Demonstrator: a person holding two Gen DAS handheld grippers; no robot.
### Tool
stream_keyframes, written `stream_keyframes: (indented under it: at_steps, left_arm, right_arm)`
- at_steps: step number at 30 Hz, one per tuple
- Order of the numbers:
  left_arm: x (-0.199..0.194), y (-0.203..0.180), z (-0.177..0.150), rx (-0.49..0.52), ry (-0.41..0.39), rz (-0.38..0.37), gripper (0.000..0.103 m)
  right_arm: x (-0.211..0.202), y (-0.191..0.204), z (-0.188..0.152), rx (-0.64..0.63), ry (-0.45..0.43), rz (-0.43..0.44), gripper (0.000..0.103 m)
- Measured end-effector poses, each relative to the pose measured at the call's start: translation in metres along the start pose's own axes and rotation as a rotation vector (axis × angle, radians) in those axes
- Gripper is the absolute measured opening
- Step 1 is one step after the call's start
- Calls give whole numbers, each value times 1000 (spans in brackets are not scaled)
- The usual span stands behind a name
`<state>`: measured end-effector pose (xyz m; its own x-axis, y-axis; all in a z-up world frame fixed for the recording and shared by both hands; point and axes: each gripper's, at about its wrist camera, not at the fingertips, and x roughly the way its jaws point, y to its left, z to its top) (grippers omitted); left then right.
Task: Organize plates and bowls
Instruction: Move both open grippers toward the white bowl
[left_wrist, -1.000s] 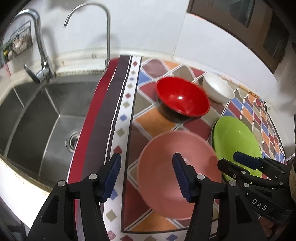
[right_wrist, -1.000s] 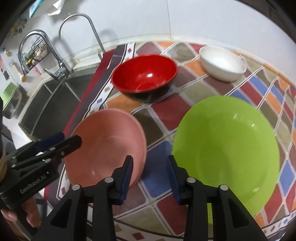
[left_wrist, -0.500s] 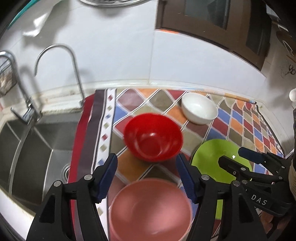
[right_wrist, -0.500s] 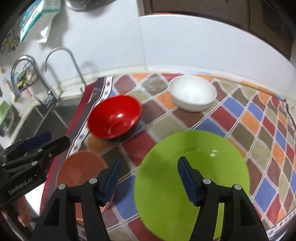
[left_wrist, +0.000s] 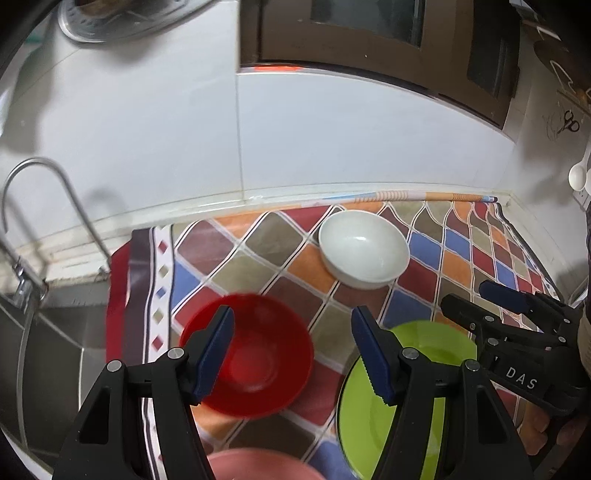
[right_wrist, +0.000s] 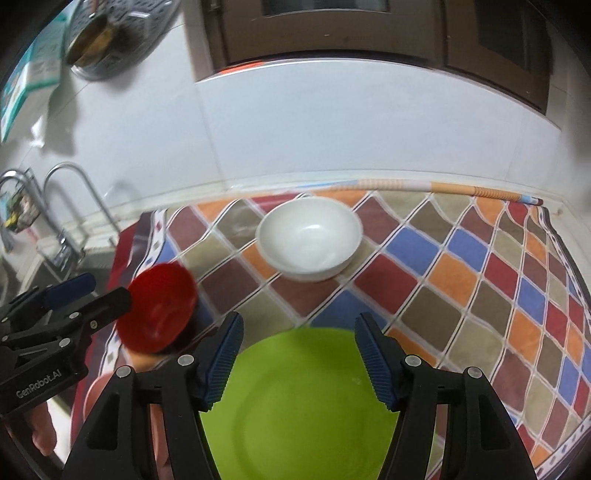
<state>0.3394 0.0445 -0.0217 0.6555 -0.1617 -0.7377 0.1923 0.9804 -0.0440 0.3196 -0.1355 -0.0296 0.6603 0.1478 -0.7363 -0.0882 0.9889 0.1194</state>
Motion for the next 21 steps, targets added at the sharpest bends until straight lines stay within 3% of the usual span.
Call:
stream_keyframes:
  at_steps: [13,21]
  left_arm:
    - [69,-14,51,66,59,-23,64]
    - [117,-21,72,77,119,-20,57]
  right_arm:
    - [53,-36,38,102,5,-23,64]
    - [92,-54,55,167,48,-23,63]
